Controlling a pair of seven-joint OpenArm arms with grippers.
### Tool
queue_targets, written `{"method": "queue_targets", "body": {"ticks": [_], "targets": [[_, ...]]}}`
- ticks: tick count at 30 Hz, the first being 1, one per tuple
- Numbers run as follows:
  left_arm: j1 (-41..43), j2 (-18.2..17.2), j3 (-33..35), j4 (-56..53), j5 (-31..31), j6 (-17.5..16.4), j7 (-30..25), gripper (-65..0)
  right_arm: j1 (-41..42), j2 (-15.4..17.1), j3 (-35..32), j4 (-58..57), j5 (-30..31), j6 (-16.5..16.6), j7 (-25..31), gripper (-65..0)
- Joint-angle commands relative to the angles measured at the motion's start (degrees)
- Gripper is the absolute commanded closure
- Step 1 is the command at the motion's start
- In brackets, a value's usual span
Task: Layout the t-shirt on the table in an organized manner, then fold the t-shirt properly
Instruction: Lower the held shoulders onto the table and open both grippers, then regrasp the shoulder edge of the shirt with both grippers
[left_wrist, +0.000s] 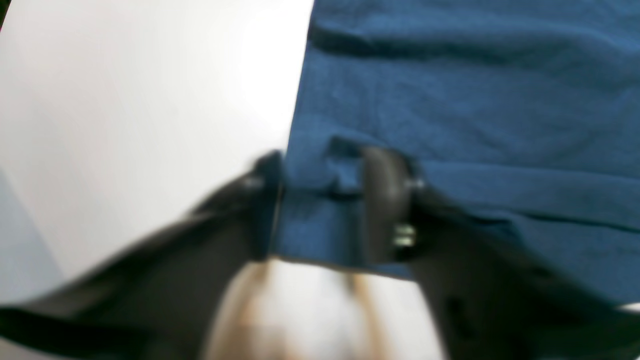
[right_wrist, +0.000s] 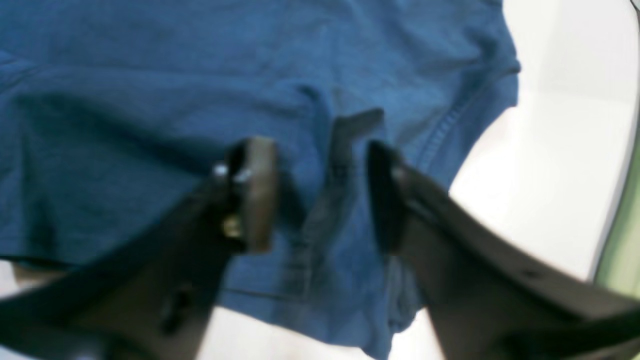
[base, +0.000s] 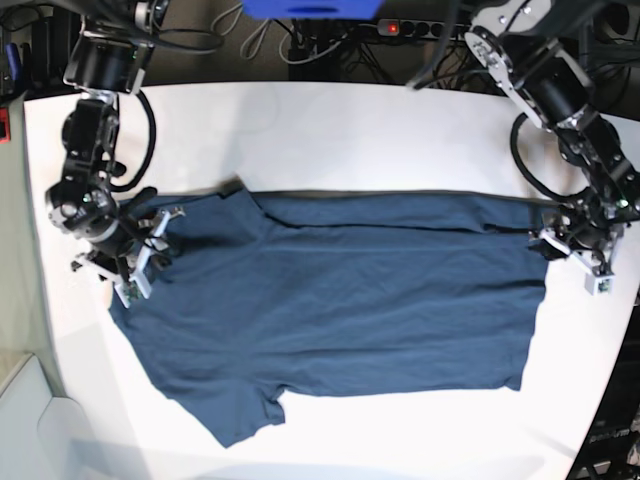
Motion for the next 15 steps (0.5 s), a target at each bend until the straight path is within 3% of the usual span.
{"method": "queue_targets", "body": {"ticks": [1,3,11,15], "targets": [[-1.4,-0.9,0.1,0.9,-0.9,0.3,-0.9,-39.1,1.0,0.6,0.2,1.4,0.5,-0.2,1.3,-35.2],[-1.4,-0.9,-0.2,1.1,-0.9,0.3,-0.9,-43.0,0.7,0.6,0.4,2.6,0.5,-0.2,1.2,-36.7],[1.4,-0.8,-0.4,0.9,-0.9,-0.2,-1.1,-43.2,-5.5,1.8,0.5,9.2,0.8,-0.2,1.0,-36.7],[4.0,-0.4,-0.4,0.9,-0.8,0.2,-5.0,-43.1,-8.1,1.7,0.6,10.1,0.8,-0.2,1.2,-36.6]]}}
